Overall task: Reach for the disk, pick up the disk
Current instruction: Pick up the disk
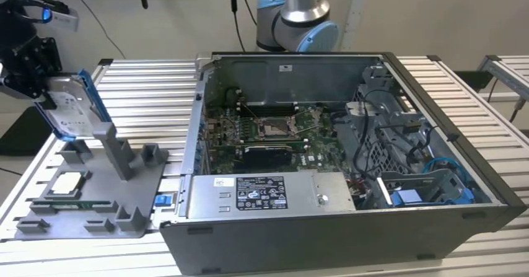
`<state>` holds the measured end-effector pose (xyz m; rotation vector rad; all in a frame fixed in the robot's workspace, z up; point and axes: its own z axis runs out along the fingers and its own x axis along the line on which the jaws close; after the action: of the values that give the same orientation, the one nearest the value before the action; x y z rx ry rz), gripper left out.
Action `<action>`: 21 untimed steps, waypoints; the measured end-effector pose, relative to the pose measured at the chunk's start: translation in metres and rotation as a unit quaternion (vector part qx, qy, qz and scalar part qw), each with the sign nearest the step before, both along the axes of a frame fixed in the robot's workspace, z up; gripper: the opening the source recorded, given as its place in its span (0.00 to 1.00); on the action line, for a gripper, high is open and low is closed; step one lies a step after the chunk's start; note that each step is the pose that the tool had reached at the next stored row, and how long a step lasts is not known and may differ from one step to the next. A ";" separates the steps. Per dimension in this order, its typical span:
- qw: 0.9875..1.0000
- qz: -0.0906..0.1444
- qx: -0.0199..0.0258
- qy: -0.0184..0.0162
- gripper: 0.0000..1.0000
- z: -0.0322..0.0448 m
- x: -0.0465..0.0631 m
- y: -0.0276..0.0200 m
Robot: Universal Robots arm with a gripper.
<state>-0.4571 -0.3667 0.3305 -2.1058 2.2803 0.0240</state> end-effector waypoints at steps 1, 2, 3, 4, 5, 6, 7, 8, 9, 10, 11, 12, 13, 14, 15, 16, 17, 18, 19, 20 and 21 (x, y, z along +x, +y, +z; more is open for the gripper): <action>1.000 0.000 0.000 0.000 0.00 0.0011 0.000 0.0000; 1.000 0.000 0.000 0.000 0.00 0.0020 0.000 0.0000; 1.000 0.000 0.000 0.000 0.00 0.0029 0.000 0.0000; 1.000 0.000 0.000 0.000 0.00 0.0038 0.000 0.0000; 1.000 0.000 0.000 0.000 0.00 0.0047 0.000 0.0000; 1.000 0.000 0.000 0.000 0.00 0.0054 0.000 0.0000; 1.000 0.000 0.000 0.000 0.00 0.0062 0.000 0.0000; 1.000 0.000 0.000 0.000 0.00 0.0073 0.000 0.0000; 1.000 0.000 0.000 0.000 0.00 0.0086 0.000 0.0000; 1.000 0.000 0.000 0.000 0.00 0.0102 0.000 0.0000; 1.000 0.000 0.000 0.000 0.00 0.0117 0.000 0.0000; 1.000 0.000 0.000 0.000 0.00 0.0133 0.000 0.0000; 1.000 0.000 0.000 0.000 0.00 0.0148 0.000 0.0000; 1.000 0.000 0.000 0.000 0.00 0.0161 0.000 0.0000; 1.000 0.000 0.000 0.000 0.00 0.0175 0.000 0.0000; 1.000 0.000 0.000 0.000 0.00 0.0192 0.000 0.0000; 1.000 0.000 0.000 0.000 0.00 0.0211 0.000 0.0000; 1.000 0.000 0.000 0.000 0.00 0.0231 0.000 0.0000; 1.000 0.000 0.000 0.000 0.00 0.0254 0.000 0.0000; 1.000 0.000 0.000 0.000 0.00 0.0278 0.000 0.0000; 1.000 0.000 0.000 0.000 0.00 0.0301 0.000 0.0000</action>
<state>-0.4571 -0.3666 0.3607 -2.1056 2.2800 0.0237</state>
